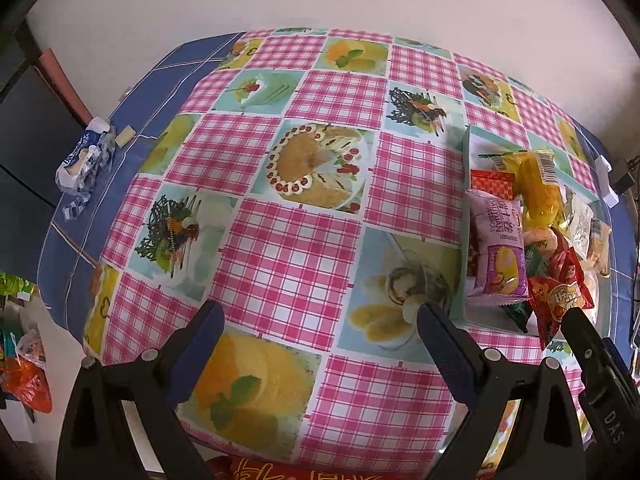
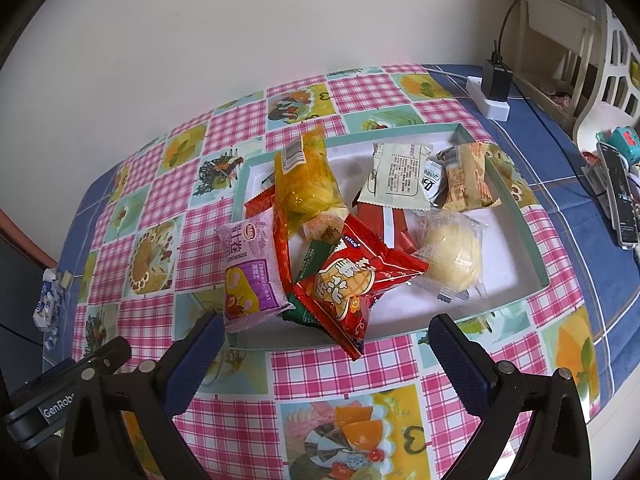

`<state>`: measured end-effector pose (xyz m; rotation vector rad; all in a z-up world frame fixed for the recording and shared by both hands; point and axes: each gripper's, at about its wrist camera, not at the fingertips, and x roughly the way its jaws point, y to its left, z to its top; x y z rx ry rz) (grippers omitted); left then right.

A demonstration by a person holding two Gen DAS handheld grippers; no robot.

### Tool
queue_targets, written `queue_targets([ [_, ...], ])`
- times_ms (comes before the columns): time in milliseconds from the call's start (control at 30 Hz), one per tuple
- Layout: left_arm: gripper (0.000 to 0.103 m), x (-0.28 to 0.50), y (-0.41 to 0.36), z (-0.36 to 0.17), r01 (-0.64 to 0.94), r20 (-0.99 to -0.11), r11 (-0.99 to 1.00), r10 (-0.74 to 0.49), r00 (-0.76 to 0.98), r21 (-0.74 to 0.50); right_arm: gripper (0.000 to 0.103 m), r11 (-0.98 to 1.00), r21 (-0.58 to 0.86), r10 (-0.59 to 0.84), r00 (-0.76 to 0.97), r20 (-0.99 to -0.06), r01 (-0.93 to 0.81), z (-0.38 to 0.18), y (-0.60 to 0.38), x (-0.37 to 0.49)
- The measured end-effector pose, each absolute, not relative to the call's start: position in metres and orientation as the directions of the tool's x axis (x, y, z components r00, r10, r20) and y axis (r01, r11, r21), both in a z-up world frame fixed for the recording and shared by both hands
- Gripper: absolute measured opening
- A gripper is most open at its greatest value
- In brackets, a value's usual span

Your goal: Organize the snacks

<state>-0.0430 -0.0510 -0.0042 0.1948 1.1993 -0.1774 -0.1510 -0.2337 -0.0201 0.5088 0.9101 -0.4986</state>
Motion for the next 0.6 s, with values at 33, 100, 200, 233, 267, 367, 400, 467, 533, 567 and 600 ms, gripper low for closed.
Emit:
queue_targets([
  [33,0.097,-0.0432,-0.0518,-0.0042,0.239,-0.935,0.969,-0.032,0.354,0.057,0.103,0.773,0.200,-0.189,0.519,-0.834,0.602,-0.0199,-0.2337,-0.1510],
  [100,0.097,-0.0436,-0.0533,-0.0046,0.238,-0.935,0.969,-0.027,0.354,0.062,0.103,0.773,0.200,-0.188,0.519,-0.833,0.602,-0.0199,-0.2338,-0.1510],
  [200,0.097,-0.0433,-0.0534,-0.0051,0.234,-0.936,0.970,-0.024,0.352,0.063,0.103,0.774,0.200,-0.188,0.519,-0.834,0.601,-0.0199,-0.2341,-0.1511],
  [233,0.097,-0.0431,-0.0531,-0.0052,0.232,-0.936,0.971,-0.024,0.352,0.062,0.103,0.775,0.200,-0.187,0.519,-0.834,0.600,-0.0197,-0.2339,-0.1510],
  [267,0.097,-0.0430,-0.0529,-0.0054,0.230,-0.936,0.971,-0.023,0.351,0.062,0.103,0.774,0.200,-0.188,0.519,-0.834,0.601,-0.0199,-0.2339,-0.1510],
  [367,0.097,-0.0429,-0.0522,-0.0061,0.225,-0.937,0.972,-0.021,0.348,0.062,0.103,0.774,0.200,-0.188,0.519,-0.834,0.601,-0.0198,-0.2335,-0.1508],
  [400,0.097,-0.0428,-0.0523,-0.0062,0.224,-0.937,0.973,-0.020,0.348,0.062,0.103,0.774,0.199,-0.188,0.519,-0.834,0.601,-0.0200,-0.2337,-0.1509],
  [467,0.097,-0.0427,-0.0525,-0.0064,0.221,-0.938,0.973,-0.019,0.347,0.062,0.103,0.773,0.199,-0.188,0.518,-0.834,0.602,-0.0200,-0.2336,-0.1510],
  [533,0.097,-0.0424,-0.0522,-0.0066,0.219,-0.938,0.974,-0.018,0.346,0.062,0.103,0.774,0.200,-0.188,0.519,-0.834,0.601,-0.0201,-0.2335,-0.1510],
  [567,0.097,-0.0423,-0.0521,-0.0067,0.218,-0.938,0.974,-0.017,0.345,0.062,0.103,0.774,0.200,-0.188,0.519,-0.834,0.601,-0.0202,-0.2335,-0.1510],
  [600,0.097,-0.0422,-0.0518,-0.0068,0.217,-0.939,0.974,-0.016,0.344,0.062,0.103,0.774,0.199,-0.188,0.518,-0.834,0.601,-0.0203,-0.2335,-0.1510],
])
